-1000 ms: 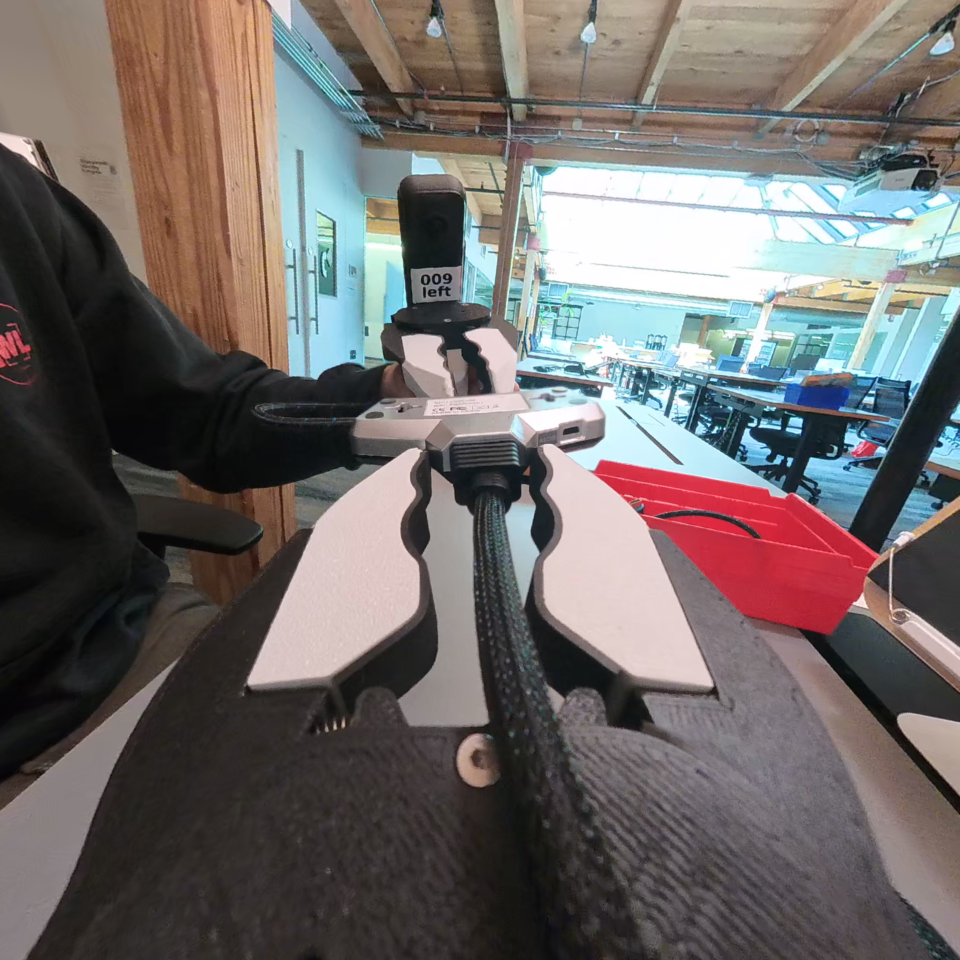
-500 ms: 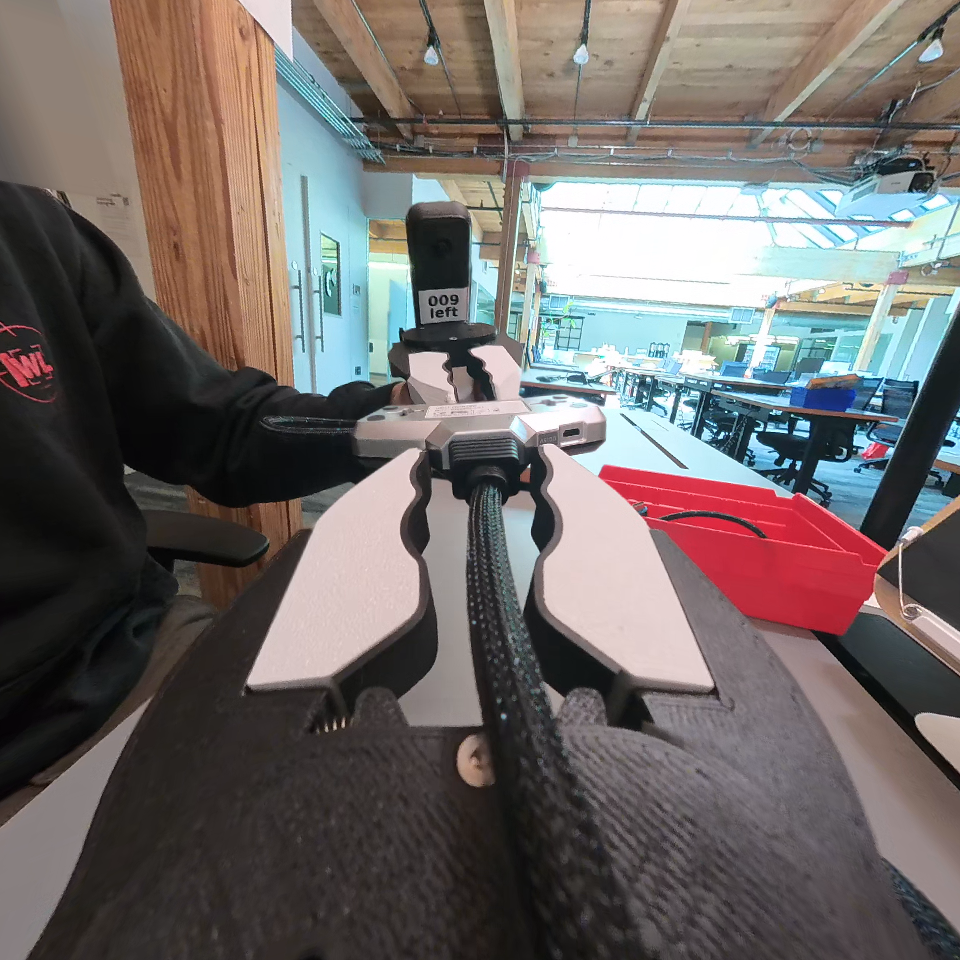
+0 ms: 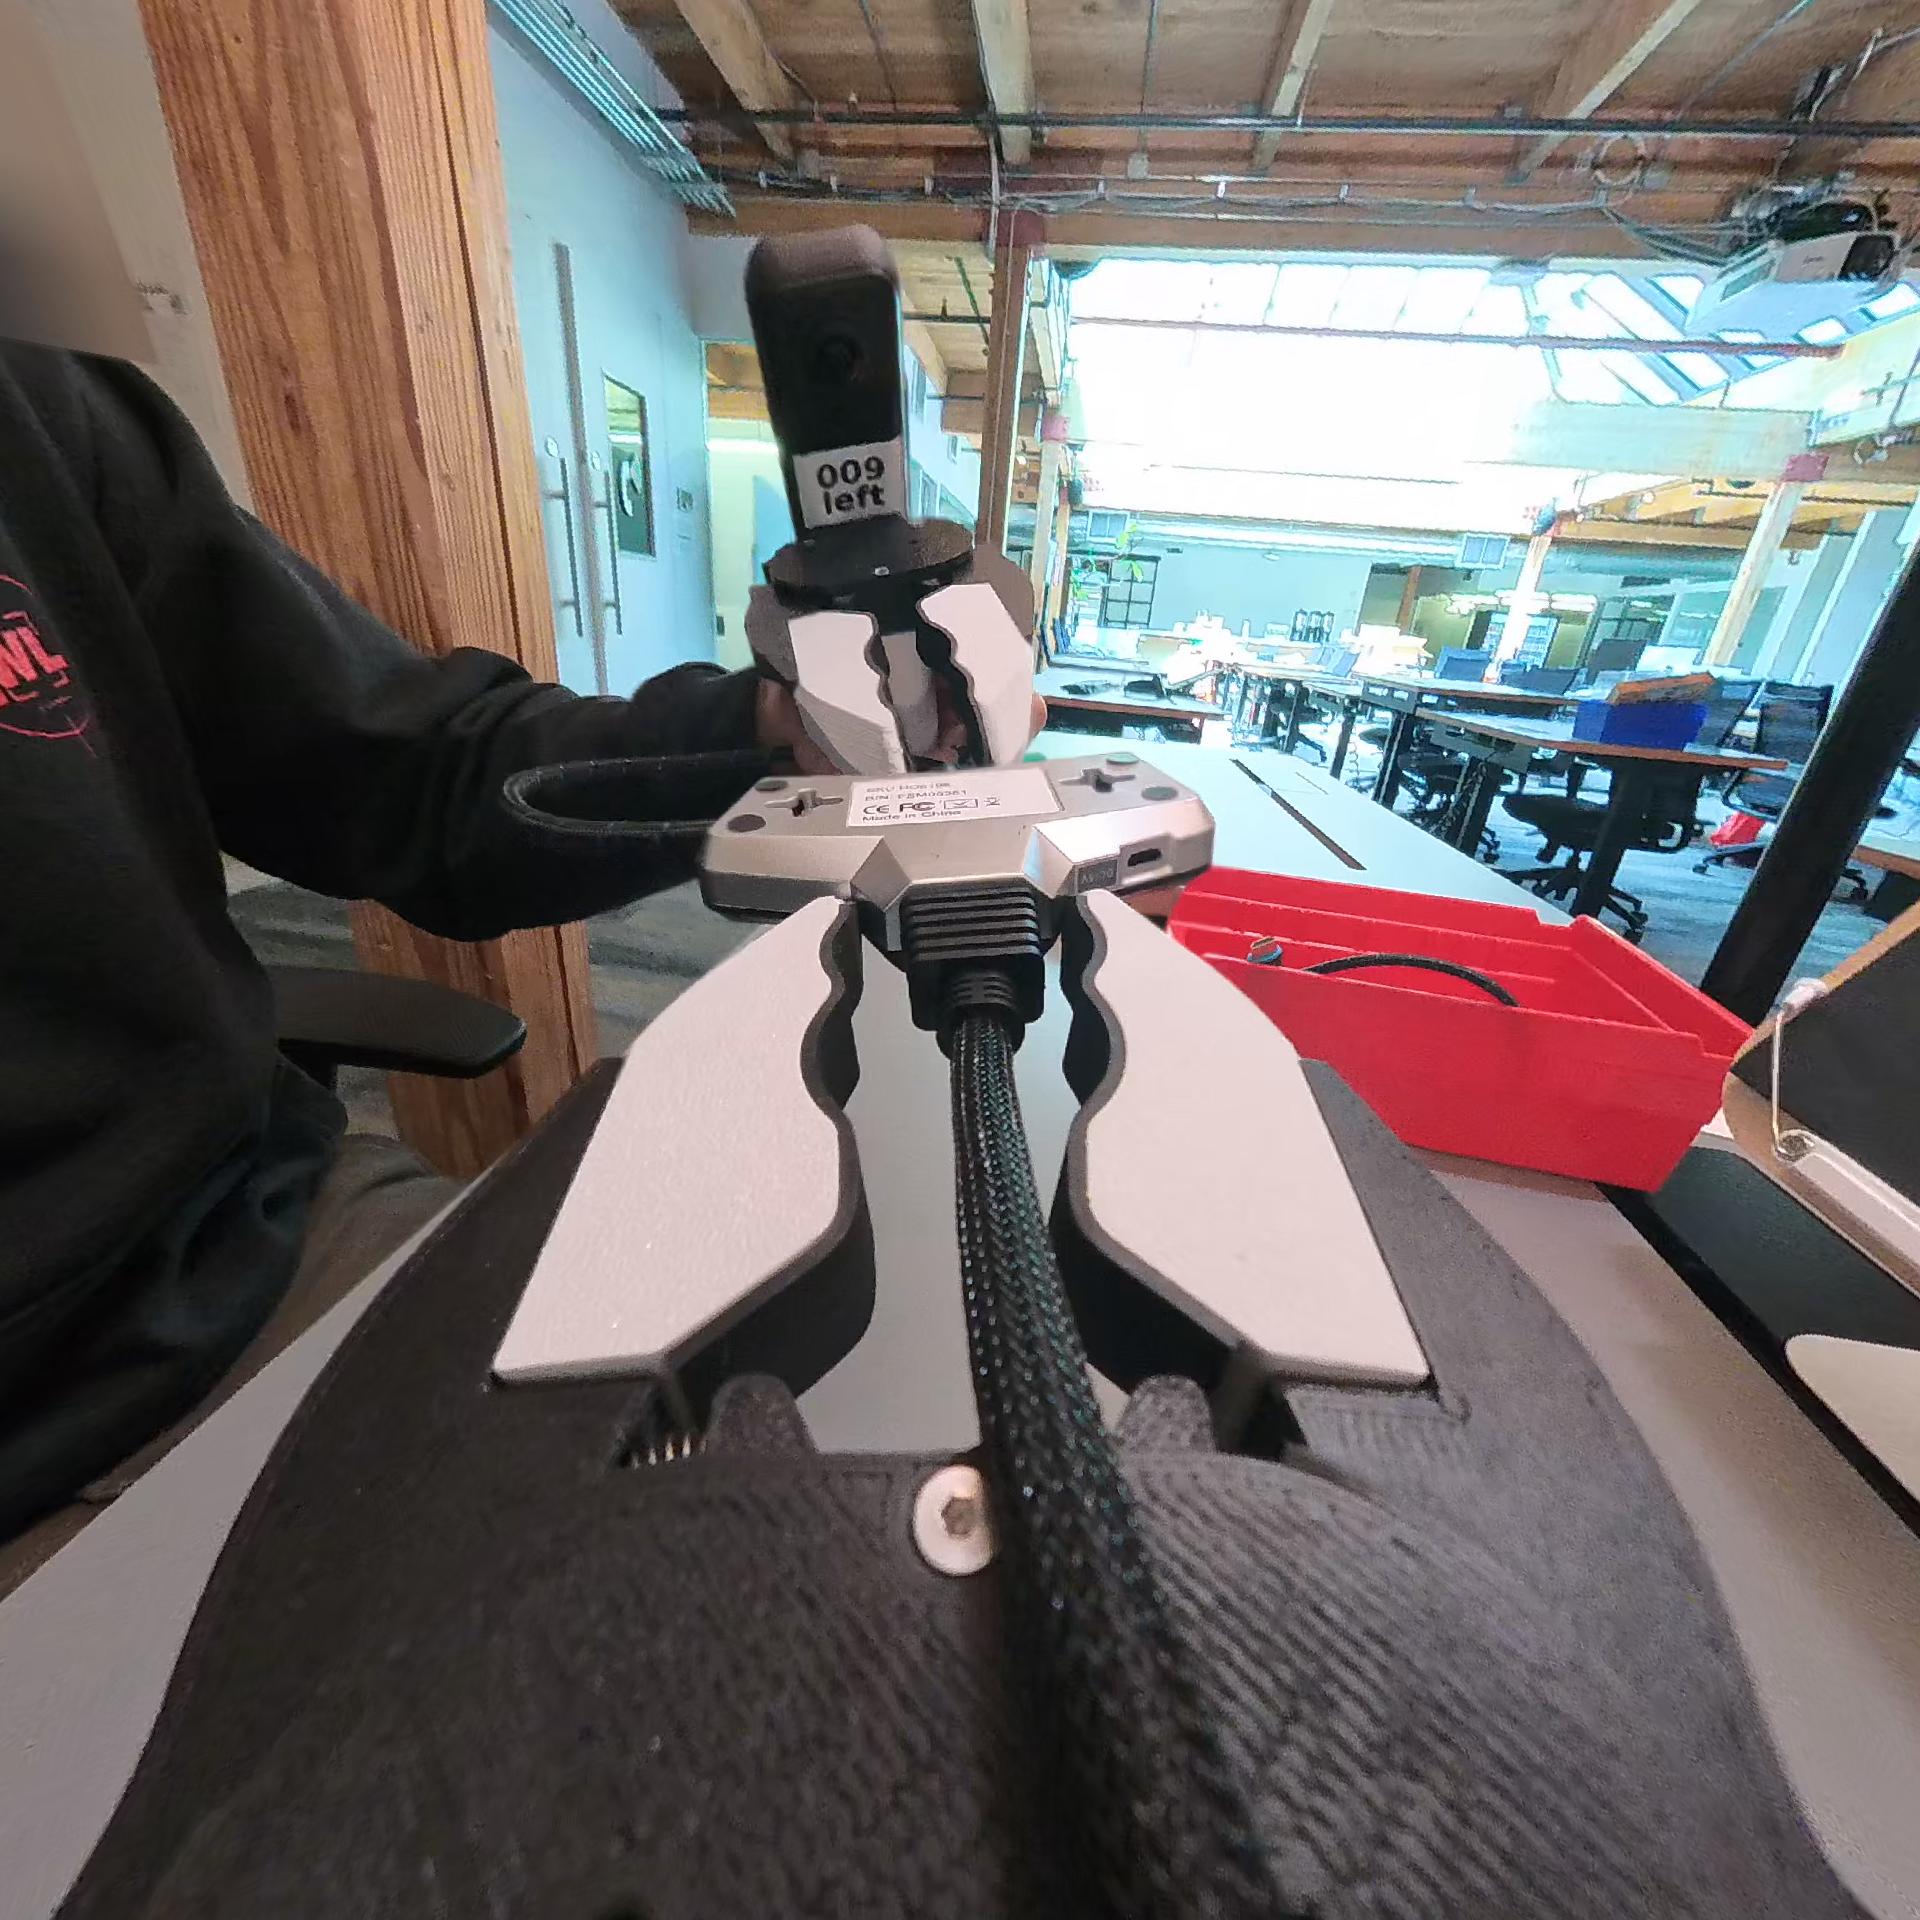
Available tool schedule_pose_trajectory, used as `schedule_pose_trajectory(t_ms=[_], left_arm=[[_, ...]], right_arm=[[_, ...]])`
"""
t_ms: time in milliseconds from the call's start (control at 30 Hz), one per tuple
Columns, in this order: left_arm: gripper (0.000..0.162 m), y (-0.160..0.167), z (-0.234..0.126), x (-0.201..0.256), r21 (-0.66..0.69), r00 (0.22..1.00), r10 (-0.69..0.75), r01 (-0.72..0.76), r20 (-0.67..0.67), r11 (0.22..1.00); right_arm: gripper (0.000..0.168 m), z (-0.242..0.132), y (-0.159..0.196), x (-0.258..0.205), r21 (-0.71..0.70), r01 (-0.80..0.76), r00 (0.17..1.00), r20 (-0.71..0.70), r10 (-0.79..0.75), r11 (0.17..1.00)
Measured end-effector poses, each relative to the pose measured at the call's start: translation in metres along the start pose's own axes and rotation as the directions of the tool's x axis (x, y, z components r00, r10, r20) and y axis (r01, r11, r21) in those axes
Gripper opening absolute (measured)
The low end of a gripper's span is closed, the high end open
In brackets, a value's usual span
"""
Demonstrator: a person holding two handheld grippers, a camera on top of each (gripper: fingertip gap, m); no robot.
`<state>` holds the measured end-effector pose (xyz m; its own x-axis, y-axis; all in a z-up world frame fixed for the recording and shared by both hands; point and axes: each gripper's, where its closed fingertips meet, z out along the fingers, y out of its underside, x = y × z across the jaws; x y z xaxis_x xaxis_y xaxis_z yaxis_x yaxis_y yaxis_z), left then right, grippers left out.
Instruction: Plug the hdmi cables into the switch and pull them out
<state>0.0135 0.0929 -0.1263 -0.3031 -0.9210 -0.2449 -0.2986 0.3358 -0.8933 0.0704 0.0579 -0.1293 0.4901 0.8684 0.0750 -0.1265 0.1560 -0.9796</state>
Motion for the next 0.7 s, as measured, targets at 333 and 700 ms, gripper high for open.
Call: schedule_pose_trajectory(t_ms=[333, 700], left_arm=[[0.019, -0.008, 0.003, 0.001, 0.092, 0.992, -0.106, 0.113, -0.075, 0.989], [0.025, -0.026, 0.002, 0.019, 0.273, 0.976, -0.169, 0.201, -0.139, 0.941]], right_arm=[[0.038, -0.003, -0.012, -0.001, 0.079, -0.002, 1.0, 0.01, 0.002, 0.997], [0.037, -0.019, -0.034, -0.012, 0.179, 0.098, 0.993, 0.047, -0.108, 0.979]])
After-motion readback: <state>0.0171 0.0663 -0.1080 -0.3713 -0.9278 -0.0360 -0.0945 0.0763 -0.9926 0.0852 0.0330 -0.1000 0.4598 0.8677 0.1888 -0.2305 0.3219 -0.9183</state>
